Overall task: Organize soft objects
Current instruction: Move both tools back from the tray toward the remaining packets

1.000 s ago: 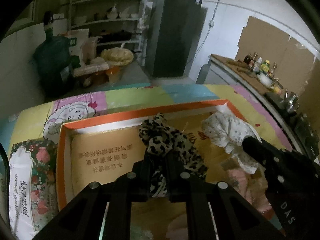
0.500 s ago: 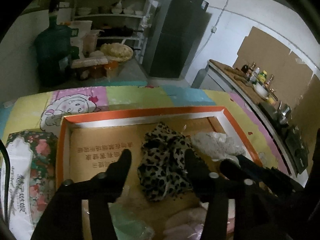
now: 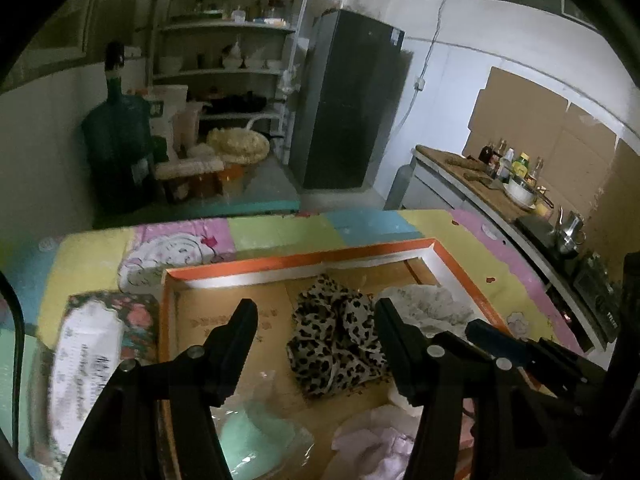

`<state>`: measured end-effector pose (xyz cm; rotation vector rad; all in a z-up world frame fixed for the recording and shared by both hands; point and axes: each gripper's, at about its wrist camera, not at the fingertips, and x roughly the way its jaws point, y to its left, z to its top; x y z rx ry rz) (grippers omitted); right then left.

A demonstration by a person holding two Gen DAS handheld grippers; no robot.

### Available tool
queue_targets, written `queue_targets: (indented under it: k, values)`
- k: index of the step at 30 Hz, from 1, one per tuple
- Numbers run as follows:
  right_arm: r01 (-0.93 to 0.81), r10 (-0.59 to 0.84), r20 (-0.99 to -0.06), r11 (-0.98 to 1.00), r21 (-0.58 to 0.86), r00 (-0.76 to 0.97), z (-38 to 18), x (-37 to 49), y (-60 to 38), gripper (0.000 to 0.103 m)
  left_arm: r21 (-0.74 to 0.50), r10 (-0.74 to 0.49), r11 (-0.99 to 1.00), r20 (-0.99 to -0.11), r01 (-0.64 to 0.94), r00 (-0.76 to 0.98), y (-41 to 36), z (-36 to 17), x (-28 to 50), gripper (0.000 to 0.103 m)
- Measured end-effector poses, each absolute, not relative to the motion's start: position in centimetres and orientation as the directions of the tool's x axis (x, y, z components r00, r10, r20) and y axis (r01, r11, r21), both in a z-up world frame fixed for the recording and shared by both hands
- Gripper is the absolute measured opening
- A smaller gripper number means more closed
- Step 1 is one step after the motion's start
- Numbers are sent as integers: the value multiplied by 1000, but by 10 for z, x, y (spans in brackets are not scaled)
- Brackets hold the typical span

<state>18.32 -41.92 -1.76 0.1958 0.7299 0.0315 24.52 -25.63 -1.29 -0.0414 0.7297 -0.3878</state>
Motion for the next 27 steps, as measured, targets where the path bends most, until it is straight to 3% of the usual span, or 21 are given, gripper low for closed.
queue_targets:
  k: [6,27]
  values:
    - [27,106,-633,980,196,767,-7,166,-411,48,-125,-326,941,-592,316,737,-242,3,227,60]
    - [-2,85,-518,987,159,851,26,87,-369,50,-53,-257,963,-470,263,844,-172,26,151,60]
